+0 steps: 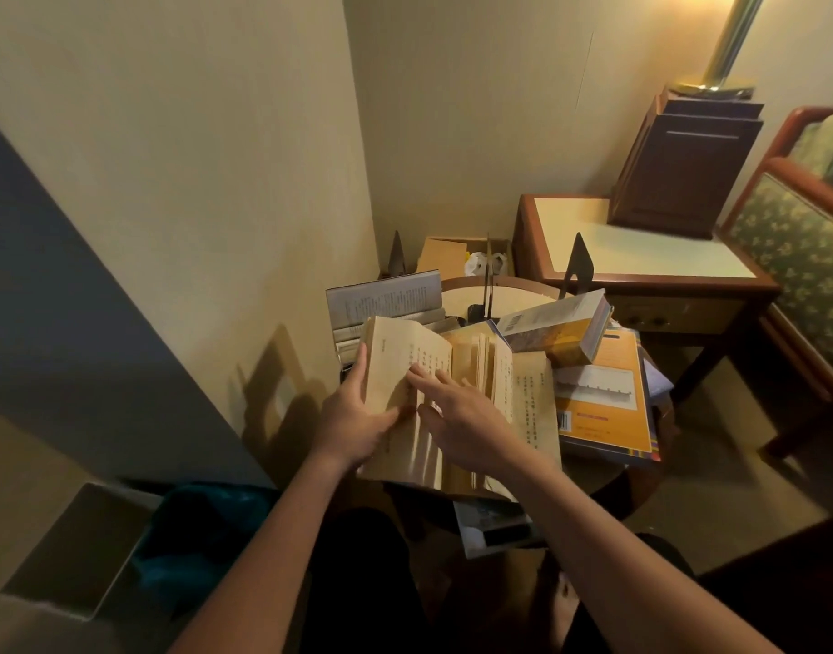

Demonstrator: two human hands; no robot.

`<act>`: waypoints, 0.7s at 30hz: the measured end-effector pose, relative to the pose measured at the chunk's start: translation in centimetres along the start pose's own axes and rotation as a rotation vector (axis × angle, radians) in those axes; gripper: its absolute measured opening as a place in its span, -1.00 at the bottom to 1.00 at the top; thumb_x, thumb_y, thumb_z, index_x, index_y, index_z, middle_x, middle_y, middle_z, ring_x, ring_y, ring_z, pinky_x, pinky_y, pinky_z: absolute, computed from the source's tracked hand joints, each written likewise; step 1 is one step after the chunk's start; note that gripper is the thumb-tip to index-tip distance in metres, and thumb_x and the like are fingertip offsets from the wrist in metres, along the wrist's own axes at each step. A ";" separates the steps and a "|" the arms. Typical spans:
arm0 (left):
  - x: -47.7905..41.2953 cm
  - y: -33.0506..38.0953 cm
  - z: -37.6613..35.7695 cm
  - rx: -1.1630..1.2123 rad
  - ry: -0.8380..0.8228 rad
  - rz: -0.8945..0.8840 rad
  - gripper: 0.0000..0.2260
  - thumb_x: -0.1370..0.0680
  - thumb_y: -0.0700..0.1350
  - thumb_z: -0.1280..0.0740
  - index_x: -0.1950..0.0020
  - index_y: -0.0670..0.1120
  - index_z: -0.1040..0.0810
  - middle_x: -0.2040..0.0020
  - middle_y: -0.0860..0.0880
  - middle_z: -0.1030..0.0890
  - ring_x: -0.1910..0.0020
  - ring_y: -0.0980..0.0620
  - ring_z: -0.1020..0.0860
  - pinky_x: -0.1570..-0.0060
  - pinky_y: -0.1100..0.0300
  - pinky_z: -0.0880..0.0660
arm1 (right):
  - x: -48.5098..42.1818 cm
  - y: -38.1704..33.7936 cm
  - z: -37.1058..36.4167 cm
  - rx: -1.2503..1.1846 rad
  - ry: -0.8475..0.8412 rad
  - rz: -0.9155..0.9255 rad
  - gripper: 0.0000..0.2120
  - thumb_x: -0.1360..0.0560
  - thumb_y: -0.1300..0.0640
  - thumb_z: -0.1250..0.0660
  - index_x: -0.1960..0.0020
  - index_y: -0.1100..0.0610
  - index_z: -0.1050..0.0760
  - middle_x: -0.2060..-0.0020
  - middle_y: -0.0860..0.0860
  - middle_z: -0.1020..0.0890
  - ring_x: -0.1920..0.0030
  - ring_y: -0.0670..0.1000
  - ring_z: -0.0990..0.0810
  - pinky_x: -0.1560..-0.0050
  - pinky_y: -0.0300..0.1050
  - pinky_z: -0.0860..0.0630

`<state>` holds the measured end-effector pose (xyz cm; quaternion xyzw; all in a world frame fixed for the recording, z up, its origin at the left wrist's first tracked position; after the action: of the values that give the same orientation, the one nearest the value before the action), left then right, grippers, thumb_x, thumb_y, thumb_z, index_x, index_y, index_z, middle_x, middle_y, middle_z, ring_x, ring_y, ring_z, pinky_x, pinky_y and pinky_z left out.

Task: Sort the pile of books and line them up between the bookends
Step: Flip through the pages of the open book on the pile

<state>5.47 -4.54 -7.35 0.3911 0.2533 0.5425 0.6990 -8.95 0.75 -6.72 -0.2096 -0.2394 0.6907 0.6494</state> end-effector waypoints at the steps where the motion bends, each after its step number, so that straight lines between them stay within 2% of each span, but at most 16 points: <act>1: -0.1 -0.3 0.1 -0.024 0.001 0.006 -0.11 -0.51 -0.04 -0.50 -0.64 0.11 0.03 -0.43 -0.02 -0.44 -0.15 0.11 -0.40 -0.06 0.22 -0.42 | -0.1 0.3 0.2 0.060 -0.012 0.029 -0.52 -0.69 0.05 -0.12 -0.60 -0.07 -0.17 -0.58 -0.13 -0.17 -0.61 0.06 -0.02 -0.59 0.13 0.03; 4: -0.3 -1.2 0.1 0.006 0.054 0.015 -0.13 -0.49 -0.12 -0.51 -0.64 0.07 -0.04 -0.39 -0.03 -0.49 -0.16 0.09 -0.46 -0.01 0.31 -0.41 | 0.3 1.6 1.4 0.184 0.171 0.080 -0.49 -0.63 0.00 -0.23 -0.56 -0.07 -0.24 -0.59 -0.08 -0.15 -0.61 0.08 0.05 -0.59 0.24 0.08; 7: -0.6 -2.8 -0.6 0.153 0.071 0.049 -0.18 -0.50 -0.17 -0.50 -0.61 0.12 -0.11 -0.33 0.00 -0.53 -0.19 0.04 -0.53 0.07 0.35 -0.50 | 1.0 4.6 1.9 0.176 0.367 -0.118 -0.38 -0.60 -0.11 -0.23 -0.61 -0.09 -0.13 -0.64 0.01 0.06 -0.62 0.16 0.15 -0.54 0.21 0.16; 9: -0.7 -3.9 -1.4 0.271 0.066 0.075 -0.21 -0.50 -0.18 -0.49 -0.59 0.17 -0.16 -0.26 0.02 -0.56 -0.18 0.04 -0.57 0.08 0.28 -0.58 | 1.3 6.5 1.1 0.073 0.328 -0.258 -0.29 -0.59 -0.14 -0.25 -0.63 -0.09 0.00 -0.63 0.02 0.14 -0.61 0.21 0.12 -0.56 0.27 0.09; 11: -0.7 -4.4 -1.9 0.375 0.073 0.097 -0.27 -0.49 -0.19 -0.50 -0.55 0.20 -0.25 -0.22 0.04 -0.58 -0.13 0.09 -0.58 0.08 0.23 -0.62 | 1.2 7.4 0.1 0.033 0.253 -0.284 -0.23 -0.58 -0.16 -0.27 -0.64 -0.12 0.08 -0.63 0.01 0.18 -0.61 0.23 0.13 -0.55 0.36 -0.02; 15: -1.2 -5.5 -2.8 0.436 0.068 0.124 -0.34 -0.50 -0.18 -0.49 -0.51 0.20 -0.34 -0.31 0.02 -0.57 -0.23 0.04 -0.57 -0.16 -0.04 -0.61 | 0.1 7.6 -0.7 0.225 0.133 -0.210 -0.22 -0.58 -0.29 -0.19 -0.60 -0.28 0.24 -0.61 -0.01 0.29 -0.55 0.33 0.33 -0.46 0.27 0.31; 18: -2.0 -5.5 -3.2 0.286 0.094 0.083 -0.36 -0.52 -0.09 -0.49 -0.52 0.21 -0.31 -0.38 0.04 -0.51 -0.33 0.02 -0.50 -0.29 -0.07 -0.53 | -1.3 7.8 -1.0 0.391 0.053 -0.164 -0.29 -0.57 -0.38 -0.07 -0.57 -0.35 0.25 -0.60 0.00 0.32 -0.52 0.39 0.39 -0.41 0.39 0.38; 21: -2.8 -5.2 -3.6 -0.039 0.123 0.044 -0.37 -0.56 0.07 -0.40 -0.58 0.20 -0.21 -0.50 -0.04 -0.32 -0.44 -0.09 -0.35 -0.38 -0.13 -0.42 | -2.2 8.9 -1.2 0.437 0.006 -0.189 -0.35 -0.56 -0.44 0.03 -0.55 -0.36 0.21 -0.60 0.01 0.32 -0.51 0.39 0.41 -0.42 0.44 0.40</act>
<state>4.80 -6.75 -13.83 0.3489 0.2765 0.5856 0.6774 -15.13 -1.79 -13.10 -0.0428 -0.1009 0.6617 0.7417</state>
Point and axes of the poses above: each hand's wrist, its own x-axis away from the middle knuckle, its own z-axis out of the back of the hand, y = z × x, the point moved 5 cm from there along -x, towards the middle knuckle
